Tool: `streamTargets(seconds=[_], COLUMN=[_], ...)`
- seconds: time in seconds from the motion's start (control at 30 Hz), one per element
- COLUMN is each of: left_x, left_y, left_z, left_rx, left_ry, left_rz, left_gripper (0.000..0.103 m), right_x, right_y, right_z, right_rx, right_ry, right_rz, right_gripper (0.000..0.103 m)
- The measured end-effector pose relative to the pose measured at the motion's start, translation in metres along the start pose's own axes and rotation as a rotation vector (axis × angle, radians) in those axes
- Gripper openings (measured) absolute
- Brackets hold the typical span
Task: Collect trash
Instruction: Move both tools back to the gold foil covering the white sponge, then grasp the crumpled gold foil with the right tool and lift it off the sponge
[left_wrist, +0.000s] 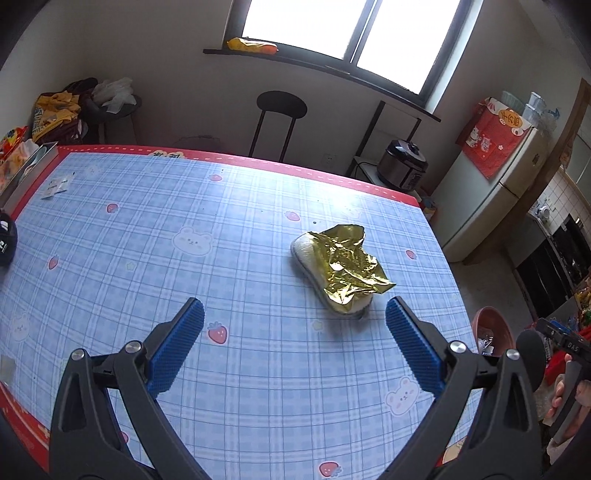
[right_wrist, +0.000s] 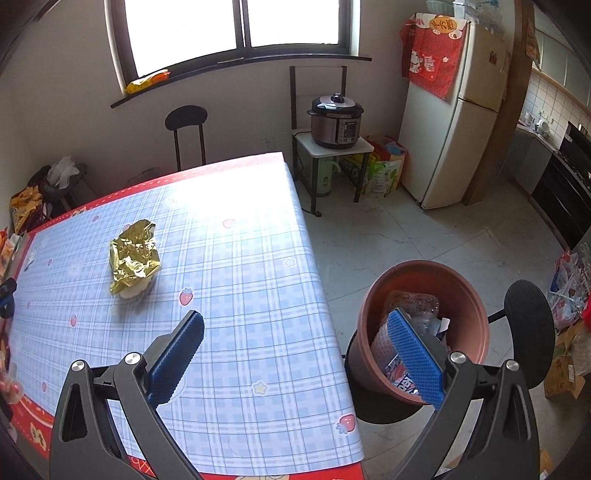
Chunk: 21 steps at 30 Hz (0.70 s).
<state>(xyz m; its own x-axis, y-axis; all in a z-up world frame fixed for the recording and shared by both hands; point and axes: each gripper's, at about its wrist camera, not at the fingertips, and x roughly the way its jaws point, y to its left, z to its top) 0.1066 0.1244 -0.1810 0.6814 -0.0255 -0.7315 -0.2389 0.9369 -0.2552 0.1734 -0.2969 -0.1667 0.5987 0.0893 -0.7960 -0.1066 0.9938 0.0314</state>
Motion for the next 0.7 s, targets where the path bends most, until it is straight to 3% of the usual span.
streamTargets(seconds=[0.3, 0.7], left_x=[0.029, 0.069], left_y=[0.035, 0.068], left_z=[-0.009, -0.003], left_rx=[-0.084, -0.156], left_ry=[0.044, 0.071], left_rz=[0.019, 0.071], left_gripper=[0.097, 0.097], right_x=[0.034, 0.130], right_y=[0.060, 0.159], right_z=[0.020, 0.059], right_rx=[-0.138, -0.311], right_ry=[0.033, 0.107], right_rz=[0.157, 0.282], right_gripper=[0.097, 0.097])
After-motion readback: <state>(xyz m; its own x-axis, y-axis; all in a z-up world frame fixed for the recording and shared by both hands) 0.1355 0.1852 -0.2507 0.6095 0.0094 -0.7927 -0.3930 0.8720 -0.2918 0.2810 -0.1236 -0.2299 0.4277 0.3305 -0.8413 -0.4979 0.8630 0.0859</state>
